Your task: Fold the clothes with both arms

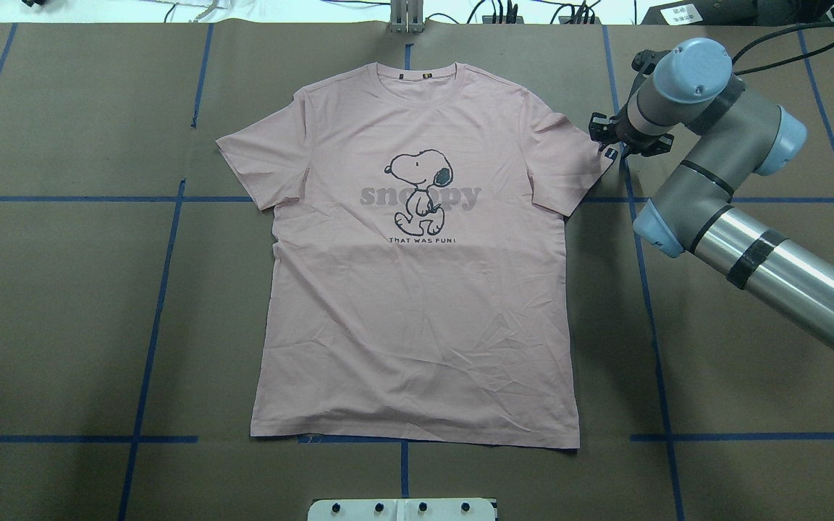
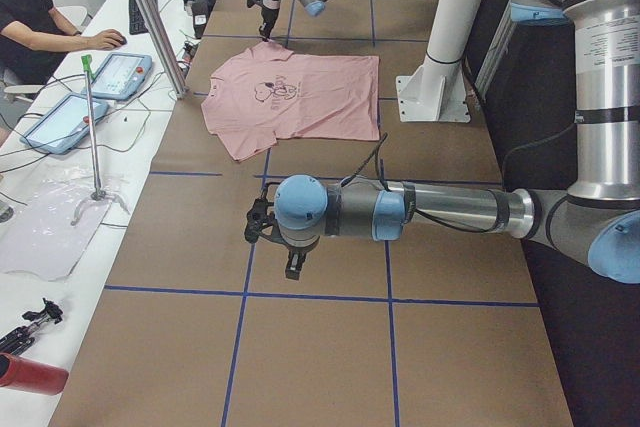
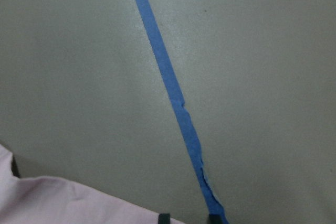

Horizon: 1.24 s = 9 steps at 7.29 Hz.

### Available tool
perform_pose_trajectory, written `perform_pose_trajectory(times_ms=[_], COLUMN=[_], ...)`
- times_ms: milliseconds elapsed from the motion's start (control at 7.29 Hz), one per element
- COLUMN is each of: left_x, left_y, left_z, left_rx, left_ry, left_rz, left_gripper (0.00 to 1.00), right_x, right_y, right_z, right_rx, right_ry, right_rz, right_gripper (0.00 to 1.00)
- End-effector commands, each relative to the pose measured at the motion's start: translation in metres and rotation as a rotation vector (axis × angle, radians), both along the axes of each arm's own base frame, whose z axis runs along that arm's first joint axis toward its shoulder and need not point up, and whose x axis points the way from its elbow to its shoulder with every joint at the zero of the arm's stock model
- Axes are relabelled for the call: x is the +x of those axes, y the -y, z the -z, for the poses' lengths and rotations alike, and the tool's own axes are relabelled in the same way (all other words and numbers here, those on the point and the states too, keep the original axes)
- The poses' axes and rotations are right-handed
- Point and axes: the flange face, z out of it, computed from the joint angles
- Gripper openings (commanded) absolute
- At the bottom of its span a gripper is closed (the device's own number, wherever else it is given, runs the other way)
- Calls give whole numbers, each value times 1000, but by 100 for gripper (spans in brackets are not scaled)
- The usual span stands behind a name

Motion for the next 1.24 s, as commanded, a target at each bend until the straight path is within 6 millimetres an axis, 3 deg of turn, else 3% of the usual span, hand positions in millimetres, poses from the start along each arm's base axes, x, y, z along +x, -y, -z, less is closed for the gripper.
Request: perform_pose_trajectory(times_ms=[0,275,412,549,824,961,1098], left_x=[0,0,0,0,0,0,0], left_y=[1,1,1,1,1,1,1], left_z=[3,4,4,4,6,7,10], left_rx=[4,6,5,8,12,12,17], left_ry=[0,0,0,-1,1,-1,-1], left_rz=[1,1,2,1,1,2,2], left_gripper=[100,100,100,100,100,100,100], right_x=[0,-9,-33,-74,-109,-123,-125], right_y=[2,12,2,-7,8,19,21], right_z=[10,60,76,110,123,118,117], right_rx=[18,85,127,210,191,160,152], right_ry=[10,62,52,9,-17,-50,-64], right_rz=[7,7,8,-28,0,4,7], right_gripper=[0,0,0,0,0,0,0])
